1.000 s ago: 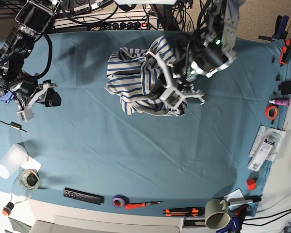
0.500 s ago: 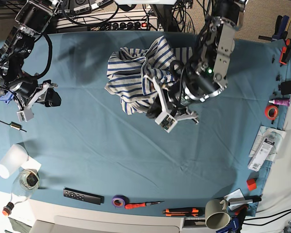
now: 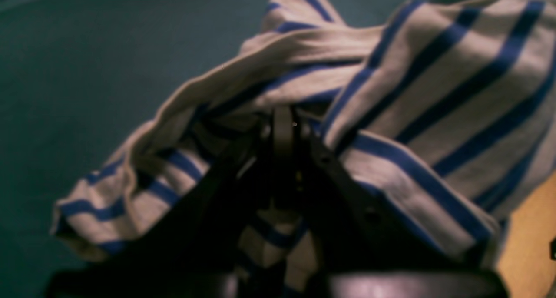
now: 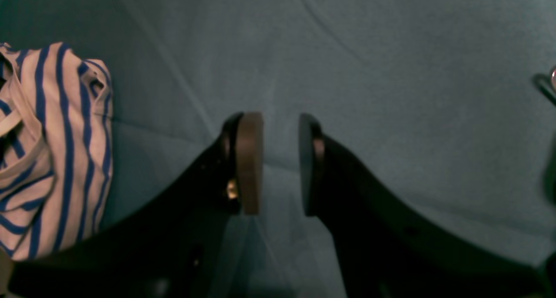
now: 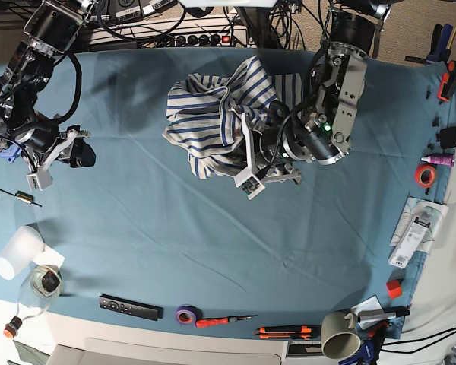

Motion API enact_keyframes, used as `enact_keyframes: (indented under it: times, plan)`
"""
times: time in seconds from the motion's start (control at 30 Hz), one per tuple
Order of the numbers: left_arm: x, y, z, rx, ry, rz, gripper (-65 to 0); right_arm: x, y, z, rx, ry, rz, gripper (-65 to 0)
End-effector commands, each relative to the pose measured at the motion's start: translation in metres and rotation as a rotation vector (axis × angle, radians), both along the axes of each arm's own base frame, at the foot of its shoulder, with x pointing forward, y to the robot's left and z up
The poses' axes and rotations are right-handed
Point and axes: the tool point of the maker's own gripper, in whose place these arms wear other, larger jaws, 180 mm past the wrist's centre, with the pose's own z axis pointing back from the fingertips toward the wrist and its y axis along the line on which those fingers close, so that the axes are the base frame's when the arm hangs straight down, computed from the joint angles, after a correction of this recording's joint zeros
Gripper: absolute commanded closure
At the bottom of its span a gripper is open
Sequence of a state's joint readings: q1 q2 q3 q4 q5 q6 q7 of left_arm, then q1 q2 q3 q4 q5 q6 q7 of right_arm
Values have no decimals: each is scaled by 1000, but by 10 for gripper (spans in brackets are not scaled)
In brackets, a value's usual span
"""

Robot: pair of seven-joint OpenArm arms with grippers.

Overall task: Fold the T-shirt properly
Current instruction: 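Press and tuck the bunched shirt edge with the left gripper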

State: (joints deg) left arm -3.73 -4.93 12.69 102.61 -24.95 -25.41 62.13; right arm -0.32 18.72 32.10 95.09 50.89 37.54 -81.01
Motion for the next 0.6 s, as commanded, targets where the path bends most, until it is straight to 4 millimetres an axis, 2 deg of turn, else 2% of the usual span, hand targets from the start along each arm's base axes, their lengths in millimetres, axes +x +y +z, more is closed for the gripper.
enact_keyframes:
  times: [0.0,0.2,0.43,0.57]
  plan:
    - [5,-3,13,-17,-37,-19,0,8,-4,16,-12,-56,7,-151]
    - [-3,13,-1,66,-8,-47,0,8,-4,16,-15,-57,11,-151]
    - [4,58,-1,131,-22,23,0,9,-4,17,-13,-67,10,-151]
    - [-13,69,2,56,25,-38,0,10,-3,17,-11,-71,9,-151]
